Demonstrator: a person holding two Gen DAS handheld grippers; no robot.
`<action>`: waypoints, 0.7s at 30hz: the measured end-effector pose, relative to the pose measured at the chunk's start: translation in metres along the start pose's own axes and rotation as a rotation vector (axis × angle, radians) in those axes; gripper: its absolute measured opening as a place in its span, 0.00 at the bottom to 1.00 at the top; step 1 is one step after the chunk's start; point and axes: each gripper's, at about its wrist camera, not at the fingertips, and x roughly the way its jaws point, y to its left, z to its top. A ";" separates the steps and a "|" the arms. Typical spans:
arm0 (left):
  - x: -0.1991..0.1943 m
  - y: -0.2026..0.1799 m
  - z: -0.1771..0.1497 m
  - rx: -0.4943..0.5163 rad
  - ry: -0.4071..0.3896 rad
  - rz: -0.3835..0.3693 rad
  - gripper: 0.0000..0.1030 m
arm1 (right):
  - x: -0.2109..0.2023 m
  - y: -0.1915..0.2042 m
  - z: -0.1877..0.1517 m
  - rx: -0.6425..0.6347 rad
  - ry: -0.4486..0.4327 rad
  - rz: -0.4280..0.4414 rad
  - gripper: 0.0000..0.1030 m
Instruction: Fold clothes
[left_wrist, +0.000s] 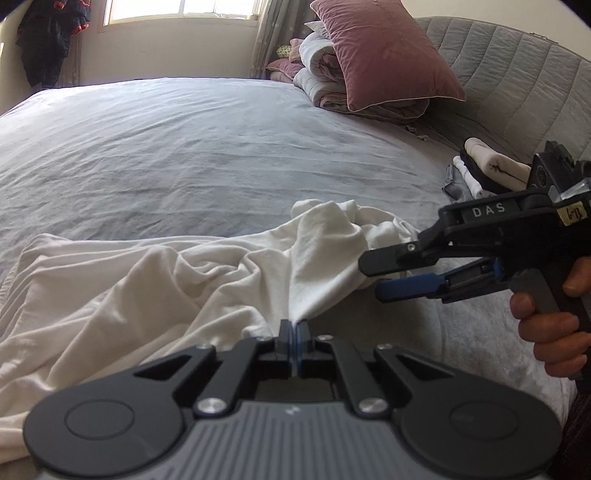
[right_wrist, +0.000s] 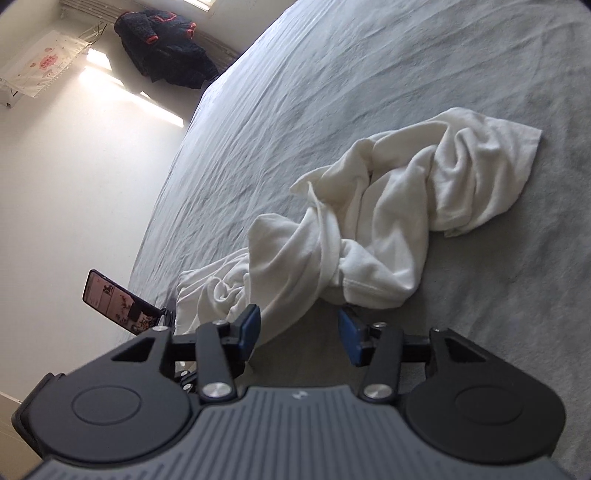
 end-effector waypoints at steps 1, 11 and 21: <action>-0.001 0.000 -0.002 0.003 0.003 -0.008 0.02 | 0.003 0.002 0.000 0.000 0.000 0.007 0.50; -0.017 -0.003 -0.018 0.067 0.021 -0.102 0.01 | 0.008 -0.003 0.010 0.076 -0.090 0.065 0.17; -0.033 -0.001 -0.024 0.095 0.021 -0.139 0.01 | -0.021 0.020 0.005 0.005 -0.217 0.012 0.06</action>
